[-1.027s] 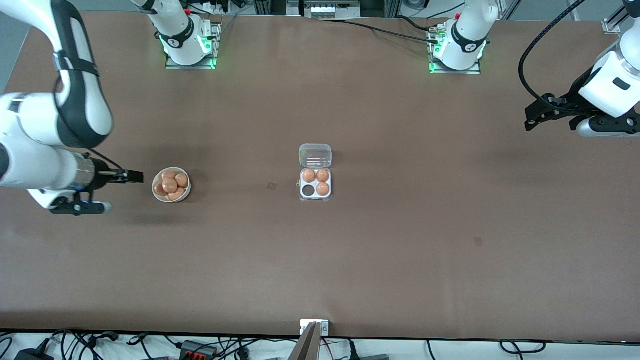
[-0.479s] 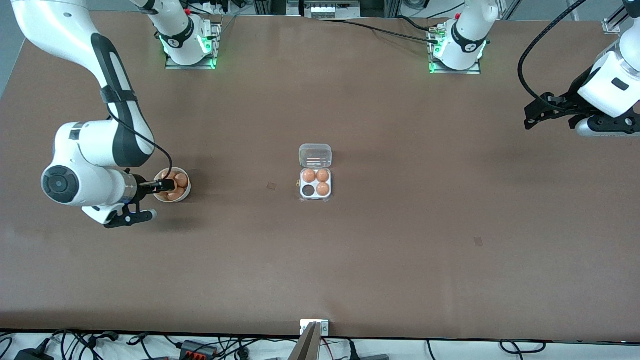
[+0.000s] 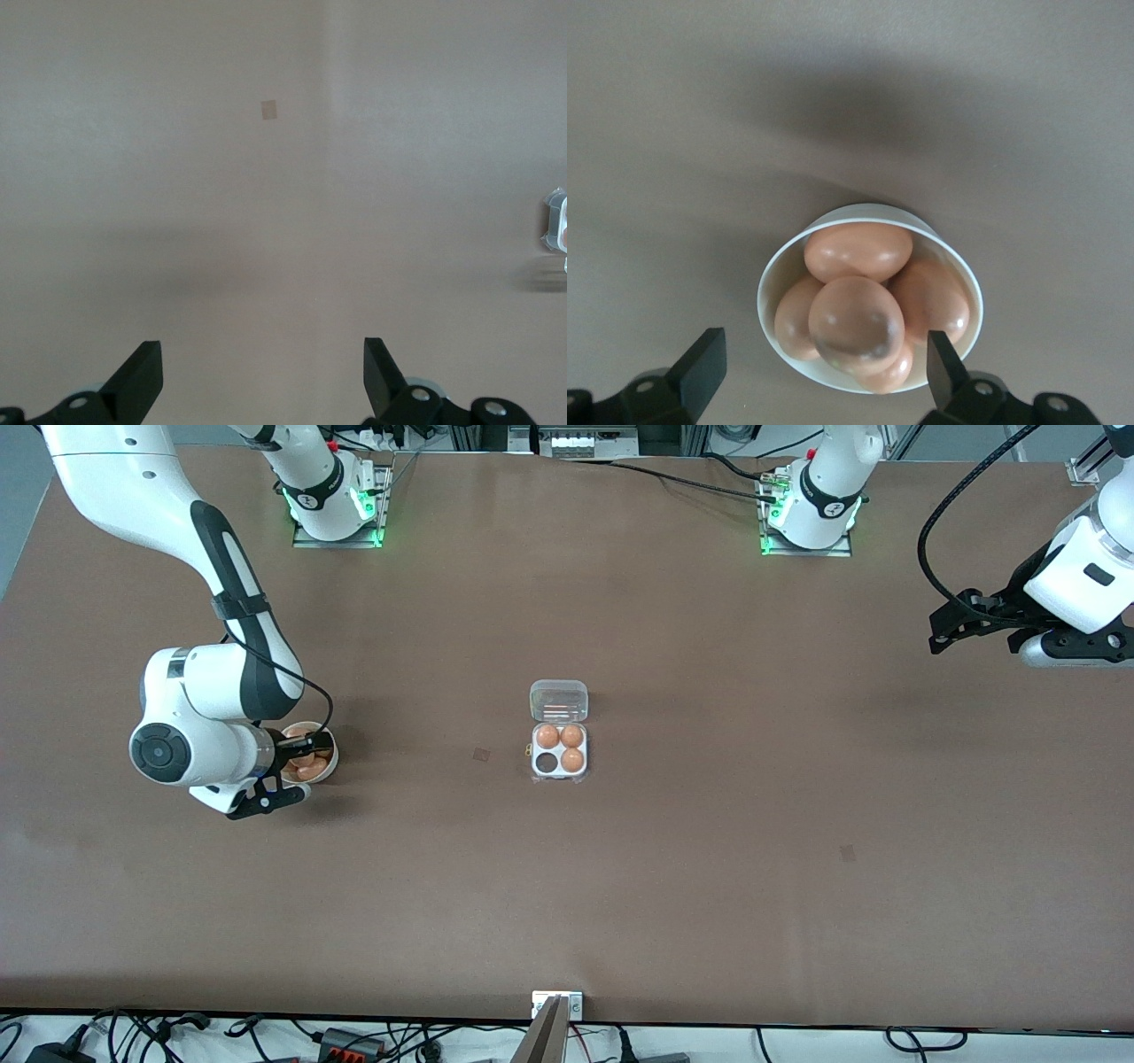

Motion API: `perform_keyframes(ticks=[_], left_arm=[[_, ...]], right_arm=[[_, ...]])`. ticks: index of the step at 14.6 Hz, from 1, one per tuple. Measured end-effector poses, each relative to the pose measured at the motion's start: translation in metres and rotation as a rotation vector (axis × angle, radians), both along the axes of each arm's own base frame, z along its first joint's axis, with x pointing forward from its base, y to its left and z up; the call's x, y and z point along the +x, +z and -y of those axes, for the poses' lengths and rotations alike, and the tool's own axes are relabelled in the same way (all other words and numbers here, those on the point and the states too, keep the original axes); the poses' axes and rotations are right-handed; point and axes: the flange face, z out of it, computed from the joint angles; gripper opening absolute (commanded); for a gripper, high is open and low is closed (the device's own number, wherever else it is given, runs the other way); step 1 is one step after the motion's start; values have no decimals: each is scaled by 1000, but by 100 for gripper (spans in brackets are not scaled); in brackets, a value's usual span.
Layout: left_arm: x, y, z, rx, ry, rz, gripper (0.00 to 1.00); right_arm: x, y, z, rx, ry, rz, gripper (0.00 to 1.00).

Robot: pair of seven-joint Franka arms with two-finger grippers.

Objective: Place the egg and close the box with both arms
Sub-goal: 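Lower the right gripper over the bowl and grasp one brown egg, then lift the egg and carry it to the empty slot of the box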

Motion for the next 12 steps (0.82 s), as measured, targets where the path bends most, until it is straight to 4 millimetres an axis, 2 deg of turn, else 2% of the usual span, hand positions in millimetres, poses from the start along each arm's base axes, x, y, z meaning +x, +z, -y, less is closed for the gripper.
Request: perform_keyframes(ticks=[2,4,6,7,10,12], left_arm=[[0,0,0,0,0,0,100],[0,0,0,0,0,0,100],[0,0,0,0,0,0,100],[0,0,0,0,0,0,100],[0,0,0,0,0,0,100],[0,0,0,0,0,0,100]], right_arm=[[-1,-2,0,0,-1,-2,98],[0,-4,1,-1,-2,-2,92],[-1,-7,2,-1,-2,-6,84],[-1,-9,2,-1,-2,-7,76],[0,-10,2,-2,-1,-6,68],[0,-10,3,-2,-1,-3,55]])
